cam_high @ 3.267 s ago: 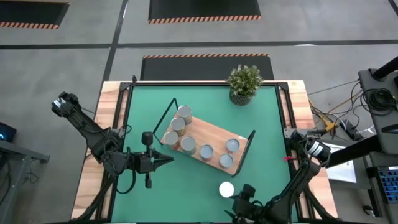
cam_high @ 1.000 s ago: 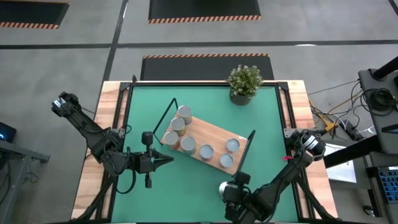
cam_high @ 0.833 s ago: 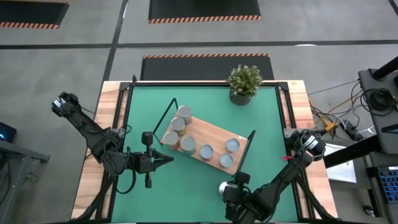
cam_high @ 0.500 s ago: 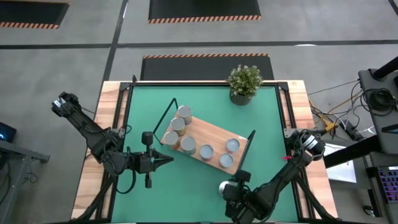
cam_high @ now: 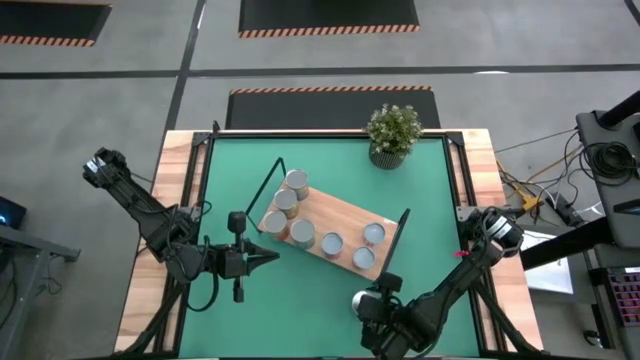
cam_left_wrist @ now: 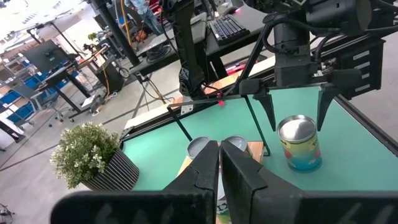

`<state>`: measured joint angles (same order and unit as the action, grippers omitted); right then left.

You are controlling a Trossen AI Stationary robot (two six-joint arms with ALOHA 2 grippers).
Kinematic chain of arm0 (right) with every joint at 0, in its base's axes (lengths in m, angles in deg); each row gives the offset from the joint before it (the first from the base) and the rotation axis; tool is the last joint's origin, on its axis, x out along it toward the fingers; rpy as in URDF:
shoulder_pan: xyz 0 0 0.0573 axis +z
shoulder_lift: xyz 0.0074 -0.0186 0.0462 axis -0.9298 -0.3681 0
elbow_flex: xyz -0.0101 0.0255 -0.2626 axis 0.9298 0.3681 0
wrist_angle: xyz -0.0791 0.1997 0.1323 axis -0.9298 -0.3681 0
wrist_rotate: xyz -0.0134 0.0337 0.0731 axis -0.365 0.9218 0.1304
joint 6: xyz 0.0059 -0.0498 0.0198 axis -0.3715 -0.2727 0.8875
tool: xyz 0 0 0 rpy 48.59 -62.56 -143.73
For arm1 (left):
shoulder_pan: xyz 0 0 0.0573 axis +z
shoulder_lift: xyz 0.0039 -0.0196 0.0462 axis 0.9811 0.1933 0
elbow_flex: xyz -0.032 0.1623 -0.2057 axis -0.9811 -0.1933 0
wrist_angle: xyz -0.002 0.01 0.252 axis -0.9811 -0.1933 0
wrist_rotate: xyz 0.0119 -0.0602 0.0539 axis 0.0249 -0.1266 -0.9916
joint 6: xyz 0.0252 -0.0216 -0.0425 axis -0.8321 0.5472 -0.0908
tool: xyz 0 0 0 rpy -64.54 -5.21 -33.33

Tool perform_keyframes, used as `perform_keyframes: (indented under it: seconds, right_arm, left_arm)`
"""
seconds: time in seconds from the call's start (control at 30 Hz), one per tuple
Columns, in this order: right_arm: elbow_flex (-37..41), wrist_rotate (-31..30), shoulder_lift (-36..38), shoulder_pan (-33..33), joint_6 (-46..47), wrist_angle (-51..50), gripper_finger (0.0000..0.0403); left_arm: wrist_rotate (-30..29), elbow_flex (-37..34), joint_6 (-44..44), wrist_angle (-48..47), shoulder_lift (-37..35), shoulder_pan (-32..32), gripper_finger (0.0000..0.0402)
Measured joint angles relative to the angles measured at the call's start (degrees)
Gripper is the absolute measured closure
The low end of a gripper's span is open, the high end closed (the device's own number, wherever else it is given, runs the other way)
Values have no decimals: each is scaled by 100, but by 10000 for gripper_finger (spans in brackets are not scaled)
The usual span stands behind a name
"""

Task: Pick and place cans onto a shelf
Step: Put the canned tomatoes on the shelf

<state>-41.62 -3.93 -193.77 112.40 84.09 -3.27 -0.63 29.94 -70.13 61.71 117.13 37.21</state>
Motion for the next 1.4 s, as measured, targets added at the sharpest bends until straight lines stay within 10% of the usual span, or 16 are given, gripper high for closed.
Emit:
perform_keyframes:
  seconds: [1.4]
  right_arm:
    - [26, 131, 33, -43, -642, 613, 78]
  left_arm:
    - [0, 0, 0, 0, 0, 1, 402]
